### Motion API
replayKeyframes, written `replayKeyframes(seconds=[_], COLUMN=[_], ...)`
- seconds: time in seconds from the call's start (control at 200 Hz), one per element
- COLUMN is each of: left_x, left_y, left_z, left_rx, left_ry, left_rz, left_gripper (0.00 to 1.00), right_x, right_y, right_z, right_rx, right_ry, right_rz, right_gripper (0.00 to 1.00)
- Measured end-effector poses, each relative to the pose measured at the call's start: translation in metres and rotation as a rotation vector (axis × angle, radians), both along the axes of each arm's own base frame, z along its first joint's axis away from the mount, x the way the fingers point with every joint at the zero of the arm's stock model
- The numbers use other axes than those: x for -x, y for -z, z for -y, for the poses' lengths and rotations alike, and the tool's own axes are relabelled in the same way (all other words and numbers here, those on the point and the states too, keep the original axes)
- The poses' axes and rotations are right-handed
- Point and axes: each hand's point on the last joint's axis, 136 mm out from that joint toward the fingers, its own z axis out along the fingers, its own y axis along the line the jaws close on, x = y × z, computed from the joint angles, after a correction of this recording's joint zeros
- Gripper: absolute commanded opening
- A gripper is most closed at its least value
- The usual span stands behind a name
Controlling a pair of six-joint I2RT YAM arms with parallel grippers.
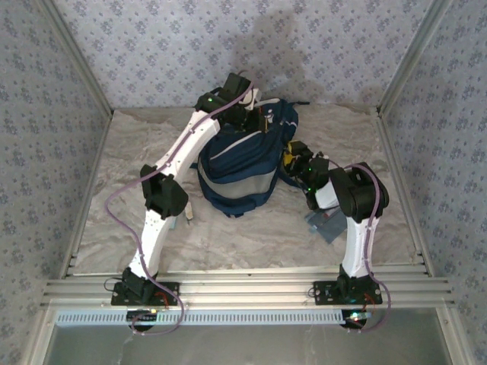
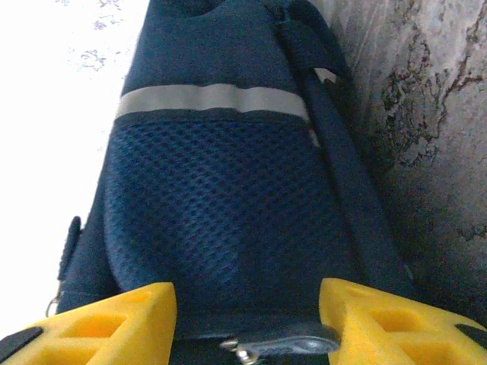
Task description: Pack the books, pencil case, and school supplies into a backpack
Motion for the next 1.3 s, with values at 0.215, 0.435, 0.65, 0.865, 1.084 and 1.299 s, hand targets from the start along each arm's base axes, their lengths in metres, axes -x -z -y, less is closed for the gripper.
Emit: replayKeyframes(seconds=[0.215,0.435,0.65,0.865,1.084,1.299], left_x=[0.000,0.000,0.000,-0.001,0.000,0.007], left_y=[0.001,0.002,0.007,0.009,0.018,0.025], left_z=[0.001,0.002,0.002,0.004,0.009,0.020], left_rx=[0.004,0.007,0.002,0.009,0.033,0.051], left_ry=[0.004,0.006,0.007,0.008,0.010,0.031], left_rz=[-0.002,-0.003,-0.011,-0.011,-0.041,-0.066], left_gripper=[0.00,0.00,0.00,0.00,0.00,0.00], right_x=[0.009,0.007,0.006,0.008,0.030,0.069], right_y=[-0.003,-0.003,0.003,0.008,0.006,0.005], right_z=[0.007,0.007,0.006,0.004,0.003,-0.011], right_rx=[0.013,0.021,0.037,0.082,0.247,0.437], right_ry=[0.014,0.013,0.006,-0.013,-0.068,-0.168], right_rz=[0.001,0.006,-0.001,-0.022,-0.075,-0.118], right_gripper=[0.54,0.47,0.14,0.00,0.00,0.00])
